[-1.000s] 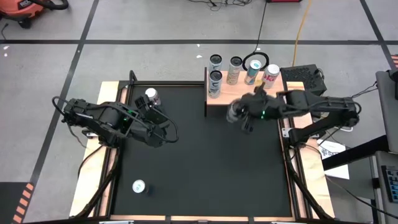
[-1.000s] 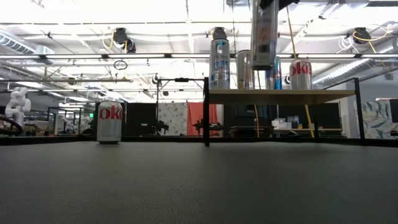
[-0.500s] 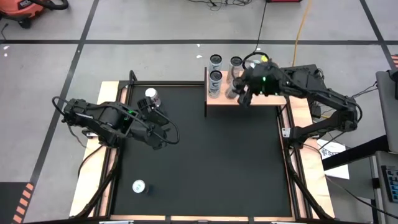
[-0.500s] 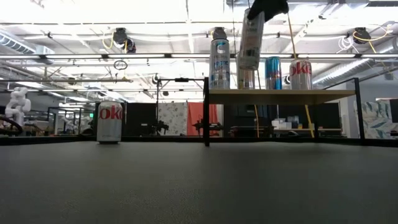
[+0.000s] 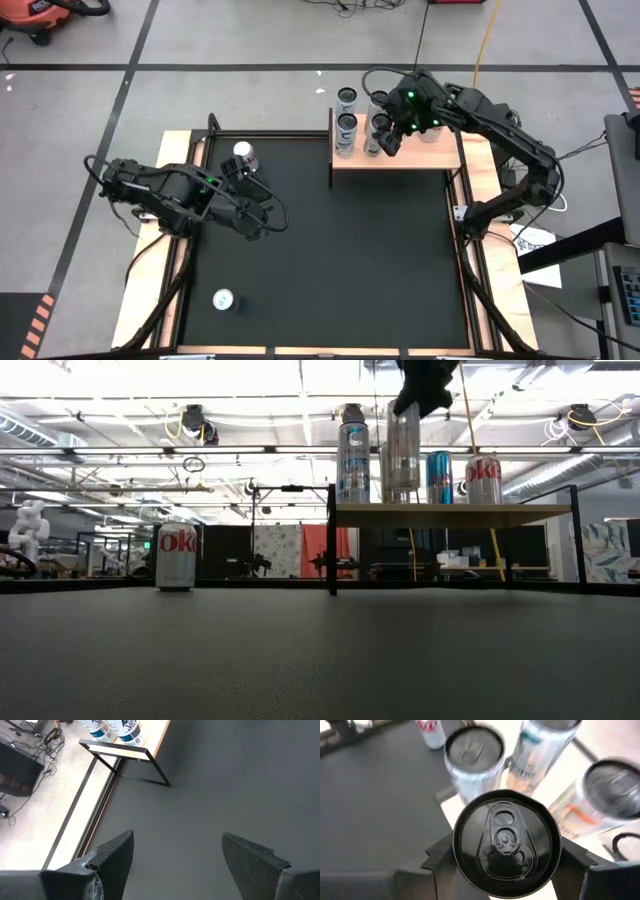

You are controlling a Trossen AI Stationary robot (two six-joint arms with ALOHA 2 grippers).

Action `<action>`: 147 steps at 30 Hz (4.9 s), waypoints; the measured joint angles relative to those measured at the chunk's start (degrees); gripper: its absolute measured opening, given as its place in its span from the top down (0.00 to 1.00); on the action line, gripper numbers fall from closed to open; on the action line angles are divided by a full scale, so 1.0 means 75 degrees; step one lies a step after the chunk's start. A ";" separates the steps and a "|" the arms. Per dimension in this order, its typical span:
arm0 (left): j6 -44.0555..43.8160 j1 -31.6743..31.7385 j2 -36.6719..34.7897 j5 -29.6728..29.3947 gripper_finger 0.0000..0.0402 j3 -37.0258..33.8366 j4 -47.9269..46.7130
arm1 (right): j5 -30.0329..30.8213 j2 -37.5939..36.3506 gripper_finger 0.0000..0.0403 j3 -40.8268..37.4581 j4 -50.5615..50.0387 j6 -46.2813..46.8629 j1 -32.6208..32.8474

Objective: Place canned beverage on shelf
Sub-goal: Put the white-yellow soda can on the shelf aligned with the other white-yellow soda can

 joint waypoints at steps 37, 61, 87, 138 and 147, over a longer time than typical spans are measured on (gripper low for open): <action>0.0149 0.0003 0.0000 0.0000 0.26 0.0000 -0.0006 | -0.0090 0.0593 0.46 0.0012 -0.0118 -0.0510 -0.0434; 0.0149 0.0001 0.0000 0.0000 0.26 0.0000 -0.0006 | -0.0066 0.0593 0.33 0.0009 -0.0205 -0.0796 -0.0434; 0.0192 0.0000 0.0000 0.0148 0.26 0.0000 -0.0008 | 0.0325 0.0593 0.32 0.0003 -0.0086 -0.0893 -0.0431; 0.0204 0.0003 0.0000 0.0198 0.26 0.0000 -0.0009 | 0.0143 0.0584 0.32 0.0003 -0.0108 -0.0886 -0.0430; 0.0204 0.0003 0.0000 0.0198 0.26 0.0000 -0.0009 | 0.0138 0.0584 0.32 0.0003 -0.0106 -0.0995 -0.0425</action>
